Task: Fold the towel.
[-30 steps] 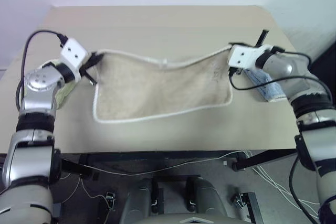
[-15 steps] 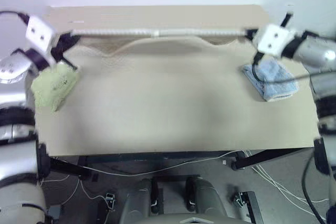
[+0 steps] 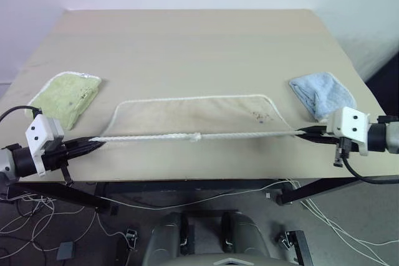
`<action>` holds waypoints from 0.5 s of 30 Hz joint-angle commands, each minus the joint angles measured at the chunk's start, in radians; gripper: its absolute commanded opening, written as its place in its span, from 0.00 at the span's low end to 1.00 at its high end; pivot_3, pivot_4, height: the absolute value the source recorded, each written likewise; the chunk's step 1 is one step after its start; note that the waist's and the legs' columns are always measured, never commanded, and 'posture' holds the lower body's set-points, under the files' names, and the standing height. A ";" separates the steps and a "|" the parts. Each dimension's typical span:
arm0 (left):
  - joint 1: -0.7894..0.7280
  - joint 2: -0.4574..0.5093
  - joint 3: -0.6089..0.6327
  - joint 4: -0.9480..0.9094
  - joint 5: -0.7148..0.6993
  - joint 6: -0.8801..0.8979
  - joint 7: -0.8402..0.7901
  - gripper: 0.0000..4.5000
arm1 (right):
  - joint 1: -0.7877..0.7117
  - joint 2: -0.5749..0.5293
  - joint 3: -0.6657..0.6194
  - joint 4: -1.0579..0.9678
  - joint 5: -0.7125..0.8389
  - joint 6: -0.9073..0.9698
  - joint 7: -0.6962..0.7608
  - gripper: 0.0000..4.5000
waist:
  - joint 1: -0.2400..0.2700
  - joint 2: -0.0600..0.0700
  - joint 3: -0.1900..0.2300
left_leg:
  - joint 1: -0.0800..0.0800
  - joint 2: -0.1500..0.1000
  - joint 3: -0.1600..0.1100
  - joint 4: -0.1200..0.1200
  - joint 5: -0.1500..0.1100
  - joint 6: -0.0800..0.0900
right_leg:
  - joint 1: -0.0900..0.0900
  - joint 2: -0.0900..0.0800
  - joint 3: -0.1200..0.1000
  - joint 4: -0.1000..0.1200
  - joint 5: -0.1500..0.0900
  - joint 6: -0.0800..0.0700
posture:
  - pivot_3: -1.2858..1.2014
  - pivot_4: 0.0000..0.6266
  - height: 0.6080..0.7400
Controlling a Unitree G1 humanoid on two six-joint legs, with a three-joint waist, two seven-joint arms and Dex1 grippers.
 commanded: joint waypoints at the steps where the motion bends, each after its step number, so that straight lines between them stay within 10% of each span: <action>1: 0.017 0.020 0.070 -0.065 -0.037 0.067 0.007 0.00 | 0.003 -0.024 -0.060 -0.028 0.022 0.028 0.027 0.01 | -0.001 0.000 0.000 | 0.001 0.000 0.000 0.000 0.000 0.000 | 0.000 0.000 0.000 -0.001 0.000 0.000 | 0.52 0.24 1.00; 15: -0.430 -0.117 -0.229 0.332 0.301 -0.118 0.270 0.00 | -0.519 0.219 0.308 0.422 -0.340 -0.146 -0.145 0.01 | -0.005 0.001 0.000 | -0.002 -0.002 0.004 -0.001 0.005 -0.002 | 0.000 0.002 0.000 0.001 0.002 0.002 | 0.52 0.24 1.00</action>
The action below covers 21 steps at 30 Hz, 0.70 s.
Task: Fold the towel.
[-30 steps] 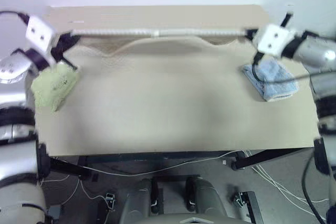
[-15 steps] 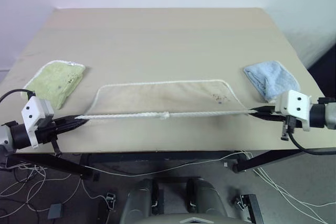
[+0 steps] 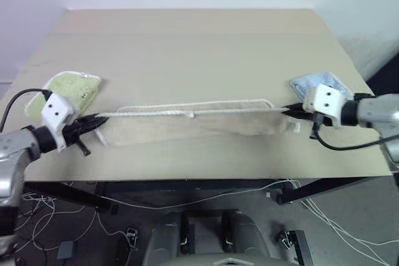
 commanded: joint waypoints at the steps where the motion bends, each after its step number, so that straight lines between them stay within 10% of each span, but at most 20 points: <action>1: -0.071 -0.015 -0.025 0.086 0.056 -0.063 0.033 0.00 | -0.074 0.026 0.029 0.114 -0.083 -0.073 -0.042 0.01 | 0.000 0.000 0.000 | 0.000 0.000 0.000 0.000 0.000 0.000 | 0.000 0.000 0.000 0.000 0.000 0.000 | 0.52 0.24 1.00; 18: -0.223 -0.060 -0.154 0.339 0.174 -0.182 0.015 0.00 | -0.314 0.189 0.090 0.573 -0.230 -0.319 -0.195 0.01 | -0.003 0.000 0.000 | 0.000 0.001 0.002 0.000 0.000 0.000 | 0.000 0.001 0.001 0.002 0.000 0.001 | 0.52 0.24 1.00; 21: -0.229 -0.066 -0.152 0.350 0.175 -0.177 0.021 0.00 | -0.323 0.199 0.095 0.598 -0.239 -0.336 -0.197 0.15 | -0.003 0.000 0.000 | 0.000 0.001 0.002 0.000 0.000 0.000 | 0.000 0.001 0.001 0.002 0.000 0.001 | 0.52 0.24 1.00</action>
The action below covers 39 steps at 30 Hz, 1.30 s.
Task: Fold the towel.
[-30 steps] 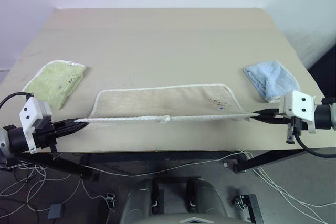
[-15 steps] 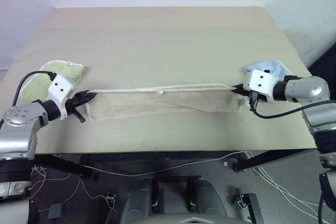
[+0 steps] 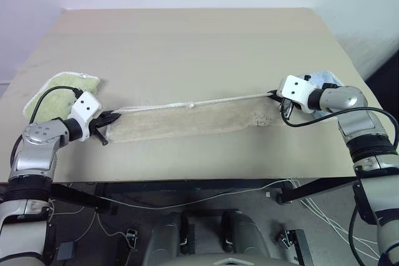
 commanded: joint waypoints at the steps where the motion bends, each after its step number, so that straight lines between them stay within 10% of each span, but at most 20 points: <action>1: -0.018 0.000 0.017 0.014 0.002 0.006 0.014 0.05 | -0.032 0.000 -0.016 0.025 -0.007 -0.028 -0.021 0.23 | -0.001 0.000 0.000 | 0.000 0.000 0.000 0.000 0.000 0.000 | 0.000 0.000 0.000 0.000 0.000 0.000 | 0.52 0.24 1.00; 11: -0.040 -0.016 0.058 0.037 -0.006 -0.010 0.101 0.77 | -0.024 -0.037 -0.052 -0.009 -0.012 -0.035 -0.093 0.99 | -0.001 0.000 0.000 | 0.000 0.000 0.000 0.000 0.000 0.000 | 0.000 0.000 0.000 0.000 0.000 0.000 | 0.52 0.24 1.00; 24: -0.089 -0.064 0.188 0.025 -0.094 -0.011 0.230 0.77 | 0.436 -0.052 -0.376 -0.794 0.461 0.637 -0.072 0.99 | 0.004 -0.001 0.000 | 0.001 0.000 -0.001 0.000 0.000 0.000 | 0.001 -0.001 0.000 0.001 0.000 0.000 | 0.52 0.24 1.00; 39: -0.021 -0.142 0.092 -0.172 -0.123 -0.048 0.067 0.77 | 0.582 0.416 -0.767 -1.074 1.142 1.524 -0.735 0.99 | 0.004 -0.003 -0.002 | 0.000 0.000 -0.004 0.000 -0.003 0.004 | 0.000 -0.003 0.000 0.001 0.000 -0.001 | 0.52 0.24 1.00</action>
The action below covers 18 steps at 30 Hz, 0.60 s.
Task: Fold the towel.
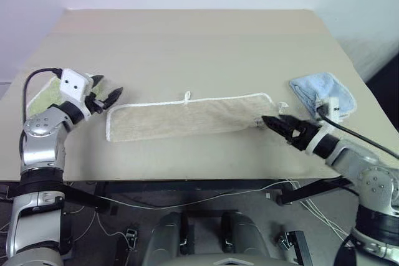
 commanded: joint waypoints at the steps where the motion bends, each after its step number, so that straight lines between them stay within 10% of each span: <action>1: 0.040 -0.002 -0.036 -0.115 -0.036 0.006 -0.082 0.77 | -0.026 0.069 -0.111 0.013 0.106 0.086 -0.180 0.99 | -0.001 0.000 0.000 | 0.000 0.000 0.000 0.000 0.000 0.000 | 0.000 0.000 0.000 0.000 0.000 0.000 | 0.52 0.24 1.00; 18: 0.202 -0.036 -0.092 -0.406 -0.146 0.189 -0.166 0.77 | -0.214 0.277 -0.207 0.312 0.332 -0.094 -0.629 0.99 | -0.007 0.001 0.000 | 0.000 0.001 0.000 -0.001 0.000 0.001 | 0.000 0.004 0.000 0.000 0.000 0.000 | 0.52 0.24 1.00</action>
